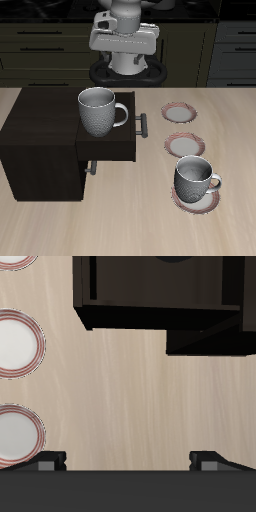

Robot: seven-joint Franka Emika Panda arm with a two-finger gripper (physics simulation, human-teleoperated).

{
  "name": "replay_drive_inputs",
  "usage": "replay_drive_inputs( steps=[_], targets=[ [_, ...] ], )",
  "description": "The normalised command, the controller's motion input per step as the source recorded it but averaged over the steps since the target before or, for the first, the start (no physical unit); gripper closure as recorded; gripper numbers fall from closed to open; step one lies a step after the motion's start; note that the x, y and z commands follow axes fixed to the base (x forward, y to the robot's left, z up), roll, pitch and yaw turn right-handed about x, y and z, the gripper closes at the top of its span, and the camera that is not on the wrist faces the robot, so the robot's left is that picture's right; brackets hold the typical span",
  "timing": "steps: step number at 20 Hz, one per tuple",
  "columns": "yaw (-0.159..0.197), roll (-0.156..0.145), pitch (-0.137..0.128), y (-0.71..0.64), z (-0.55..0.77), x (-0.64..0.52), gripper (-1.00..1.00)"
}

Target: Place the porcelain mug that is on the plate onto the middle plate relative to the robot

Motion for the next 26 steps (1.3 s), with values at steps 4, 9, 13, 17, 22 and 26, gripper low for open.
replay_drive_inputs(
  steps=[4,9,13,17,22,26],
  targets=[
    [-0.023,0.011,0.018,0.36,-0.03,0.16,-1.00],
    [-0.019,0.030,0.019,0.38,-0.07,0.03,-1.00],
    [0.013,0.067,0.014,0.53,-0.11,-0.04,-1.00],
    [-0.029,0.042,0.025,0.65,-0.06,0.02,-1.00],
    [-0.014,0.037,0.009,0.45,-0.01,0.04,-1.00],
    [-0.008,0.032,0.011,0.47,-0.04,0.05,-1.00]
  ],
)
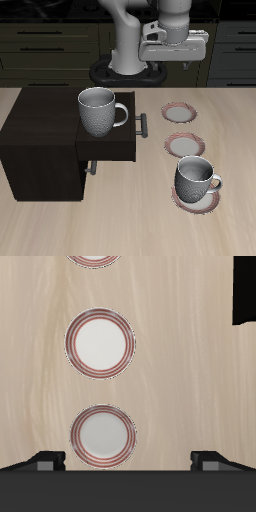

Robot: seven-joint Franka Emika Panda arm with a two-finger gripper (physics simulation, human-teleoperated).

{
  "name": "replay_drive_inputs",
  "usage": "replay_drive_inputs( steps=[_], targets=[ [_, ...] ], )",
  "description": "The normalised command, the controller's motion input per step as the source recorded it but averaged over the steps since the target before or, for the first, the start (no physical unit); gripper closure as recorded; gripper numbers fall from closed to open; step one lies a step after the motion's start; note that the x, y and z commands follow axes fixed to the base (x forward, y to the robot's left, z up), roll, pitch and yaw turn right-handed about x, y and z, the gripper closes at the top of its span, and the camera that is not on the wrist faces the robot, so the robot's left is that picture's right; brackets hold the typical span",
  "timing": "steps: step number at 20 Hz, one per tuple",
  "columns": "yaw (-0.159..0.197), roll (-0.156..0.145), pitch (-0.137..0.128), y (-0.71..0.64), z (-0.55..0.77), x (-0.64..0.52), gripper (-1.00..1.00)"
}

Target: Place the porcelain mug that is on the plate onto the middle plate relative to the robot

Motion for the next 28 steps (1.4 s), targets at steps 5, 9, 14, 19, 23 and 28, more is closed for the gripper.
replay_drive_inputs(
  steps=[5,9,14,19,23,28],
  targets=[
    [-0.006,0.031,0.002,0.37,-0.01,0.06,-1.00],
    [0.011,0.047,-0.015,0.35,0.02,0.01,-1.00],
    [0.002,-0.010,0.010,0.13,-0.02,0.16,-1.00],
    [0.030,-0.037,-0.016,-0.03,0.07,0.39,-1.00],
    [0.048,-0.048,-0.055,-0.08,0.13,0.61,-1.00],
    [-0.015,0.007,-0.007,-0.06,0.17,0.50,-1.00]
  ],
)
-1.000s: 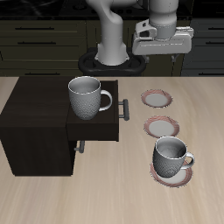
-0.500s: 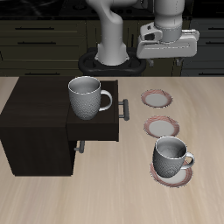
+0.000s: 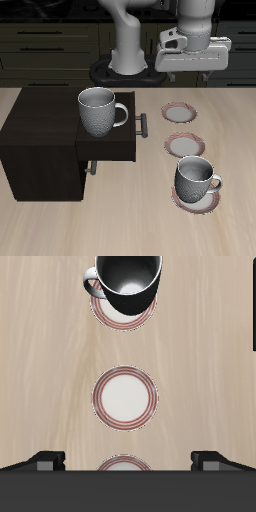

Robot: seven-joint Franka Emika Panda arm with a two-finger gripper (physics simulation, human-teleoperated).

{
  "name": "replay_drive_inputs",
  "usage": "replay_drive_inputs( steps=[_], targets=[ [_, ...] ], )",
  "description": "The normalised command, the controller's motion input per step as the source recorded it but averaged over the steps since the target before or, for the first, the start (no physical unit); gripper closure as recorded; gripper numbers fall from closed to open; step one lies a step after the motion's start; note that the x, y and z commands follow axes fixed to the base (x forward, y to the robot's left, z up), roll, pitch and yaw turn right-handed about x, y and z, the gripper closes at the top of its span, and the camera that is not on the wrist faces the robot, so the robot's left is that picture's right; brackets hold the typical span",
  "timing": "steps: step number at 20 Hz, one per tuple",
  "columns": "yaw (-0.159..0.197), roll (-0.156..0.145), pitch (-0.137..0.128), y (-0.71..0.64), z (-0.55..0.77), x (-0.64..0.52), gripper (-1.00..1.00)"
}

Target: Place the porcelain mug that is on the plate onto the middle plate relative to the robot

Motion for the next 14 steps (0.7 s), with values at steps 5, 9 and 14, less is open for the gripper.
replay_drive_inputs(
  steps=[5,9,14],
  targets=[
    [0.002,0.022,0.033,0.09,-0.02,0.54,-1.00],
    [-0.067,-0.046,0.020,-0.03,-0.11,0.56,-1.00],
    [-0.026,-0.015,-0.007,0.00,-0.07,0.38,-1.00]
  ],
)
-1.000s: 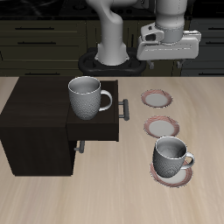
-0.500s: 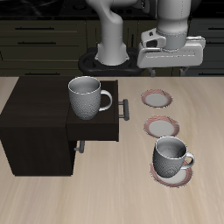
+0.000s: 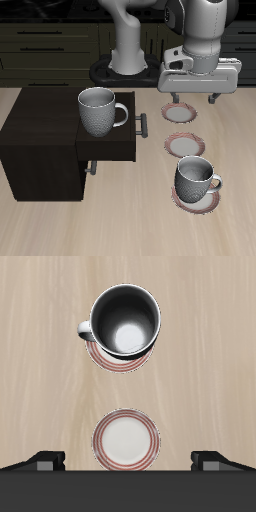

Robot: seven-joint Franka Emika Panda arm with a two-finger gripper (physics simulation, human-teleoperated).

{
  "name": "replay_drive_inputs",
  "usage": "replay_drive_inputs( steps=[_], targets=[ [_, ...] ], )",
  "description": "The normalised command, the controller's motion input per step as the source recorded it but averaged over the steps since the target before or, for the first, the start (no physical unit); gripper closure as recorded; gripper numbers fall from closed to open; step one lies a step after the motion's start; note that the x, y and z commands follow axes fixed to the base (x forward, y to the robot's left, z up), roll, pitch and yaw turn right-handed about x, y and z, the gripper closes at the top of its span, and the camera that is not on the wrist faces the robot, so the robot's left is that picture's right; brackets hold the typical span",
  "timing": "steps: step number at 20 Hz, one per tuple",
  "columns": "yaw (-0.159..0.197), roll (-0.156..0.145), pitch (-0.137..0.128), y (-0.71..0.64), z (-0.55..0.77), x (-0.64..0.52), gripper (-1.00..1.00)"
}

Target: Place the porcelain mug that is on the plate onto the middle plate relative to the robot

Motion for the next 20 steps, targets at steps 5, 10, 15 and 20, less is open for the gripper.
replay_drive_inputs(
  steps=[5,10,15,20],
  targets=[
    [-0.022,-0.025,-0.012,-0.02,-0.07,0.46,-1.00],
    [0.004,-0.043,-0.048,-0.08,-0.01,0.34,-1.00],
    [0.025,-0.013,-0.033,0.00,-0.05,0.25,-1.00],
    [-0.035,-0.036,-0.028,-0.08,-0.11,0.16,-1.00]
  ],
)
